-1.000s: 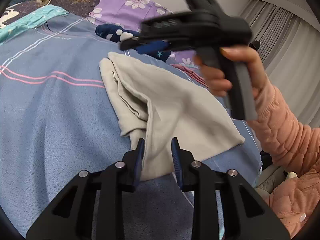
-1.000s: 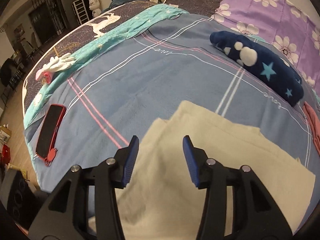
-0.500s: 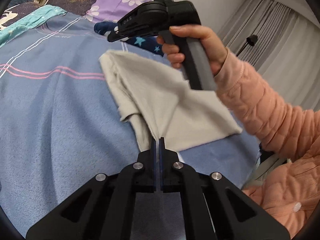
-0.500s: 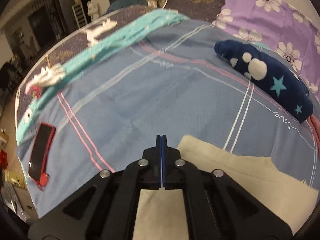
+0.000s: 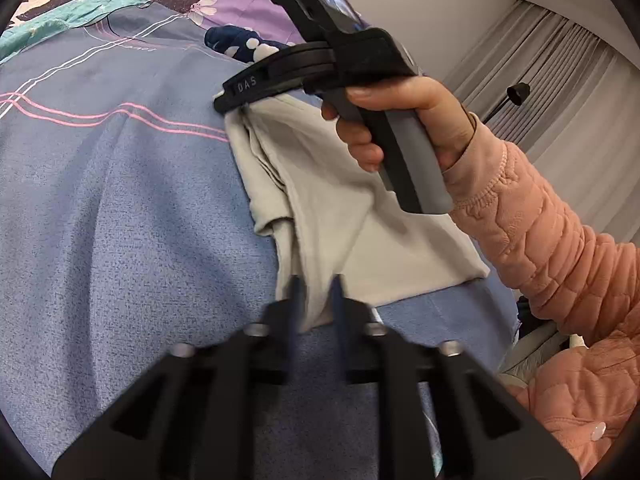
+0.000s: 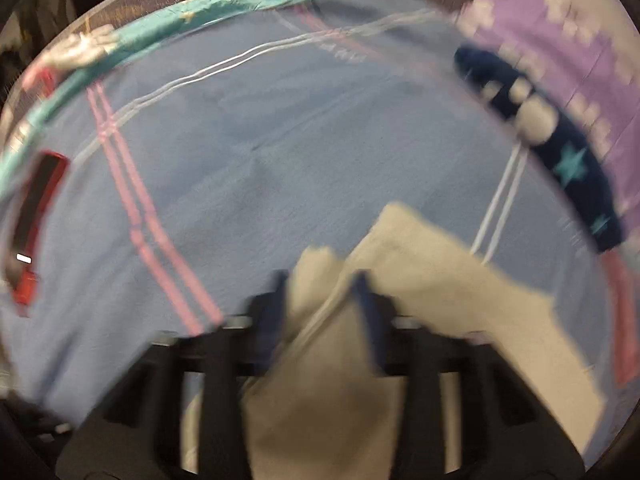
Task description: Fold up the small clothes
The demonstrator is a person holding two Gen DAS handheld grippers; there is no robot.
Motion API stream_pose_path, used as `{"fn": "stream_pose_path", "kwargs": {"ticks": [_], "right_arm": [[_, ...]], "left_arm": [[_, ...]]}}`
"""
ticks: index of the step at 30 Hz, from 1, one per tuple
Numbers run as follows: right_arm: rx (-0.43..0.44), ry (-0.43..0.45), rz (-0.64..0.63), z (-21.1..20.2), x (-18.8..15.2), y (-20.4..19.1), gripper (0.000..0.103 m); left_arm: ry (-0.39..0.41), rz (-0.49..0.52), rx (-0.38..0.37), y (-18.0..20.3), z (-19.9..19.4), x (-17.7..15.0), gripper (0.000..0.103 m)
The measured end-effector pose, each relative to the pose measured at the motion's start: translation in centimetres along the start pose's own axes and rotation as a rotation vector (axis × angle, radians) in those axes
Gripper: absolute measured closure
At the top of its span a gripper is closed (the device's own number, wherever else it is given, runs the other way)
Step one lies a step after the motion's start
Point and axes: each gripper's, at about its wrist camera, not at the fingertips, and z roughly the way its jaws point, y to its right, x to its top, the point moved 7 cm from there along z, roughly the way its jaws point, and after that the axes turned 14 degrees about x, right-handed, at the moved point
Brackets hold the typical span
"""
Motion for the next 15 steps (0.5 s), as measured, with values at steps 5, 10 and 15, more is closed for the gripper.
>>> {"fn": "stream_pose_path", "kwargs": {"ticks": [5, 10, 15], "right_arm": [[0.158, 0.050, 0.184, 0.2, 0.8, 1.8, 0.099], [0.239, 0.138, 0.276, -1.6, 1.1, 2.6, 0.099], [0.289, 0.283, 0.291, -5.9, 2.1, 3.1, 0.100]], "left_arm": [[-0.020, 0.010, 0.012, -0.1, -0.7, -0.9, 0.102], [0.011, -0.008, 0.012, -0.2, -2.1, -0.4, 0.102], [0.111, 0.020, -0.039, 0.9, -5.5, 1.5, 0.102]]}}
